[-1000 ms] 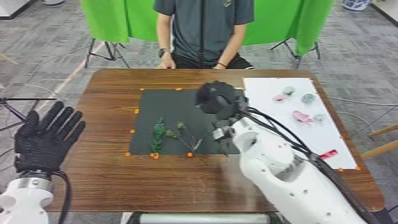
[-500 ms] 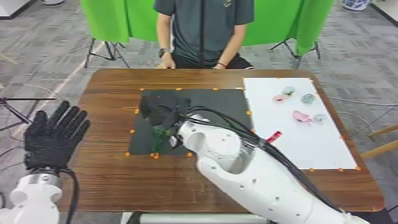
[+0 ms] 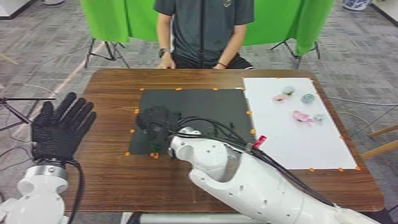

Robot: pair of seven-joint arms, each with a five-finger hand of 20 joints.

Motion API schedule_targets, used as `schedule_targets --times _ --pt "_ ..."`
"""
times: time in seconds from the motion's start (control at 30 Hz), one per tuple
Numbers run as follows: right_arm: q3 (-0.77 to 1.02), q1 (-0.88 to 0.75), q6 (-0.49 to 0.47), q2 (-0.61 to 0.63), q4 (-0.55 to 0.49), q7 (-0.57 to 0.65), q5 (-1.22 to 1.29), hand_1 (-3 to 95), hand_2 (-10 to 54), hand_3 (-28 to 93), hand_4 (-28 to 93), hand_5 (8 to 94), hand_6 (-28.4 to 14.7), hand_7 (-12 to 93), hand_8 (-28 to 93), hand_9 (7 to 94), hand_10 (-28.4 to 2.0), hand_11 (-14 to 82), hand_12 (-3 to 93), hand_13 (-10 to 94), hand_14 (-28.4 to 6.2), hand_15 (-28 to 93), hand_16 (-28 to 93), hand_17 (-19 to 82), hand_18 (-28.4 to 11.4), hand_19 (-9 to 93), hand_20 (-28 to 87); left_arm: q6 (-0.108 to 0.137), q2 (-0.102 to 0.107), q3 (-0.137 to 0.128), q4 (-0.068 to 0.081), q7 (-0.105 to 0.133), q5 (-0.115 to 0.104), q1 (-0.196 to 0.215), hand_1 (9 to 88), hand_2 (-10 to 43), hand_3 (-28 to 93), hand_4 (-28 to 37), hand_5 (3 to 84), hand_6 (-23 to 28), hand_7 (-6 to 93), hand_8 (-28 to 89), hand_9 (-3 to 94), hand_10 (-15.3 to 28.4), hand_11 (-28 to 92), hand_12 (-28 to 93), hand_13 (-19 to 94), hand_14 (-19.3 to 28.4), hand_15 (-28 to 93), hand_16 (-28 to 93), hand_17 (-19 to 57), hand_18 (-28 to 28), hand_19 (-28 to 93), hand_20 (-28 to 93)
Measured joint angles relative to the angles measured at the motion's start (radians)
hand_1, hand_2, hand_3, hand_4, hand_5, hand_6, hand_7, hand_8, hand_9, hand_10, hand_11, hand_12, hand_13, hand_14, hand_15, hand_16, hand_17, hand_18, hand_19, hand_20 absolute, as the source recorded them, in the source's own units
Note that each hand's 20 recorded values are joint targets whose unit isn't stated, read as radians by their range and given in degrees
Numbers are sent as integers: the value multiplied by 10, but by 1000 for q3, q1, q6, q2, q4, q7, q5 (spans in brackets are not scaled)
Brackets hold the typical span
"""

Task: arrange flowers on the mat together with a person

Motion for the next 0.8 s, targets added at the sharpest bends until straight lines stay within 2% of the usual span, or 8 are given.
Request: schedule_targets --times 0.13,0.23,0.43,0.63,0.8 --pt "2 -9 1 0 2 20 1 613 -95 616 -283 562 23 237 -153 617 -86 134 149 726 -22 311 443 473 -140 853 299 -1 0 4 0 -1 0 0 285 178 663 -283 444 59 141 -106 393 137 179 74 317 131 260 -65 -33 117 301 121" --pt "8 -18 -8 1 2 36 1 613 -95 624 -283 542 18 223 -150 598 -86 127 142 718 -25 315 434 464 -146 849 303 1 0 5 0 -1 -3 -1 285 178 664 -283 456 67 146 -108 400 139 186 76 321 130 263 -65 -33 118 305 121" --pt "64 -65 -77 -3 -4 72 22 596 -95 630 -283 514 10 203 -144 564 -88 114 129 703 -32 315 408 457 -150 843 308 7 -10 5 0 -17 -20 2 286 179 664 -283 465 69 144 -109 407 143 189 74 323 131 266 -67 -35 120 313 122" --pt "82 -92 -88 -2 -4 74 48 536 -95 680 -283 490 5 180 -137 525 -121 101 118 687 -48 343 369 451 -155 842 310 9 -27 1 2 -19 -25 18 285 180 665 -283 467 69 143 -108 408 143 189 74 324 130 266 -68 -35 121 316 121" --pt "98 -110 -85 -1 -29 78 83 526 -95 688 -283 475 18 180 -137 503 -131 94 114 675 -52 362 339 448 -157 842 310 8 -30 0 4 -26 -24 21 284 180 668 -283 467 69 143 -108 409 144 188 74 323 132 268 -66 -37 122 319 121"
